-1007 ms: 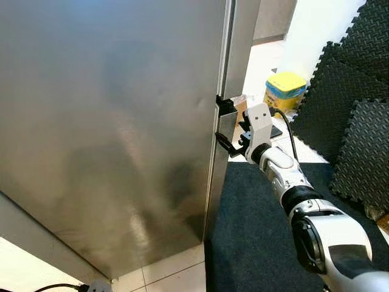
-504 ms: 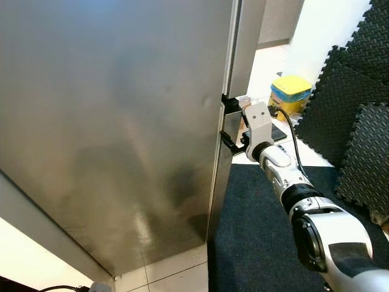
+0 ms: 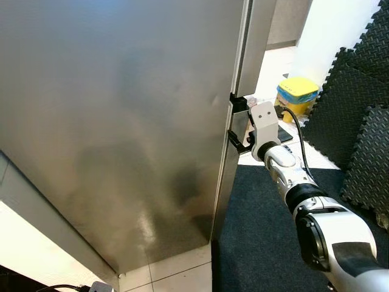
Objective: Restocking fridge
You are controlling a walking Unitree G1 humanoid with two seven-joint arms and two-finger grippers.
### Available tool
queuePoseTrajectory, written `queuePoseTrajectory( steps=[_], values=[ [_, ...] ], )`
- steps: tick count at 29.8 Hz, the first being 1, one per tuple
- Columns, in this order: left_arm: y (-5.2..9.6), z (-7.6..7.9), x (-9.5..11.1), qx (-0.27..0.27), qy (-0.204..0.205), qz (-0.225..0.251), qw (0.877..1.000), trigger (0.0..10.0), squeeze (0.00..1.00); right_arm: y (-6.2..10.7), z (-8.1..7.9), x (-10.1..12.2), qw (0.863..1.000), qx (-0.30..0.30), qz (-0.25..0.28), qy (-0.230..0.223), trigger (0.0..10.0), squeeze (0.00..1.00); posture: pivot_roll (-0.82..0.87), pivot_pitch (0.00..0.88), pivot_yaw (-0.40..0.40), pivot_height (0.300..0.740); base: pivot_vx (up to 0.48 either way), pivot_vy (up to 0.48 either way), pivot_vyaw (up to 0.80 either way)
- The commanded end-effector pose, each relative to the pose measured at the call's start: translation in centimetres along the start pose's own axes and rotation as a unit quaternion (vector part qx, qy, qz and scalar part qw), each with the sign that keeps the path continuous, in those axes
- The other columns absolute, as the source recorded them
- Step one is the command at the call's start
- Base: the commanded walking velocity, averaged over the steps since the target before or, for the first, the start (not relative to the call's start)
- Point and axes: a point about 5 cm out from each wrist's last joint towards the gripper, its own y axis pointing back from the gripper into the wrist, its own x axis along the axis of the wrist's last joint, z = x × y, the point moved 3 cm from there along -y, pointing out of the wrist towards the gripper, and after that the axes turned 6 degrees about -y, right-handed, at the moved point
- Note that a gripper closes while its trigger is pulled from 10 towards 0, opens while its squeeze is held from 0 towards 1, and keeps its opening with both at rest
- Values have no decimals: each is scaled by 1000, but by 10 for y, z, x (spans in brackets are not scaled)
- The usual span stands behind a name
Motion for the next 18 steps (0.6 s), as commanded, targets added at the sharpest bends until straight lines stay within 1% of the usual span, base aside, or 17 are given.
queuePoseTrajectory(
  steps=[1,18],
  values=[
    [1,-2,-7,0,-10,-11,1000,10000,0,7,47,19,993,-110,31,-11,10000,0,76,103,30,740,0,0,0],
    [1,-2,-6,-1,-13,-10,1000,10000,0,11,57,15,990,-137,26,-11,10000,0,76,98,30,740,0,0,0]
  ],
)
